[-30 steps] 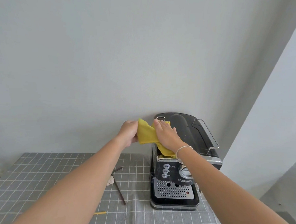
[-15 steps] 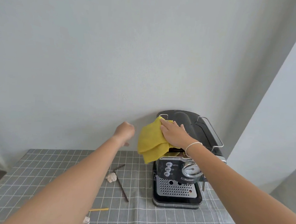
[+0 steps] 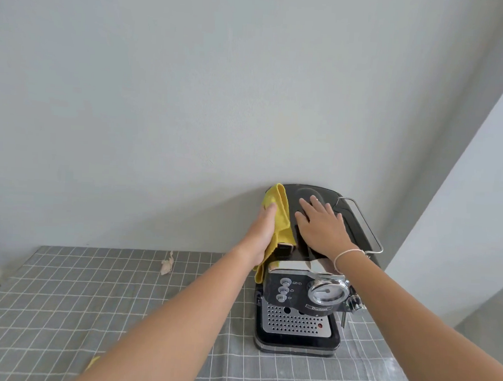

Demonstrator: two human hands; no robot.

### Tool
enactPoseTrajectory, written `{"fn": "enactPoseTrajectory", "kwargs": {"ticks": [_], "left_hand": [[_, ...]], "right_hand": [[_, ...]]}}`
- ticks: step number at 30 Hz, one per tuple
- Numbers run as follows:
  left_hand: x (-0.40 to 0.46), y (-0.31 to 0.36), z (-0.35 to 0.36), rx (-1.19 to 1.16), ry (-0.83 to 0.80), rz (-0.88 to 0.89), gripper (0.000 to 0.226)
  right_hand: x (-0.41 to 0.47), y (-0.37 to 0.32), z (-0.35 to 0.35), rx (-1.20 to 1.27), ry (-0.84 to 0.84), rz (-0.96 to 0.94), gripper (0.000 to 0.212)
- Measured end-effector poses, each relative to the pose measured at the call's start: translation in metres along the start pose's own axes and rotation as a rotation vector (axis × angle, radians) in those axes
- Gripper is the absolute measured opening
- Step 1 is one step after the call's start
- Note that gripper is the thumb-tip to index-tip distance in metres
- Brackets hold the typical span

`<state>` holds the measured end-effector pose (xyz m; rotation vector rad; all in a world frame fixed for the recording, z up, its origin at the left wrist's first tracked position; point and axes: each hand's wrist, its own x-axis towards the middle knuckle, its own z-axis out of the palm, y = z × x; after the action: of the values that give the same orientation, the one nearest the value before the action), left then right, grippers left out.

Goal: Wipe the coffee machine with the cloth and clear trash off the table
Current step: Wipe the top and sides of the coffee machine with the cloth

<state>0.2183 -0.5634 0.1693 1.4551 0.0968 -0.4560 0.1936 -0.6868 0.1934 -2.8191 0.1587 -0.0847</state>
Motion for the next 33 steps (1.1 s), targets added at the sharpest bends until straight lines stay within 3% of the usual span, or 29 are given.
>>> {"fn": "enactPoseTrajectory", "kwargs": {"ticks": [6,13,17,25,33], "left_hand": [[0.042,0.006,-0.006,-0.165,-0.051,-0.012,0.062],[0.074,0.009,-0.007,-0.129,-0.072,-0.016,0.075],[0.072,-0.015,-0.007,-0.099,-0.109,0.075,0.104],[0.009,-0.032,0.0,-0.152,-0.189,0.248,0.08],[0.014,-0.032,-0.003,-0.119,-0.109,0.371,0.058]], "right_hand": [[0.001,0.0,0.004,0.047,0.043,0.01,0.052],[0.005,0.0,0.005,0.05,0.049,0.03,0.052],[0.001,0.001,0.005,0.054,0.038,0.027,0.053],[-0.002,-0.002,-0.003,0.082,0.018,0.052,0.052],[0.004,0.0,0.003,0.042,-0.005,0.048,0.054]]}}
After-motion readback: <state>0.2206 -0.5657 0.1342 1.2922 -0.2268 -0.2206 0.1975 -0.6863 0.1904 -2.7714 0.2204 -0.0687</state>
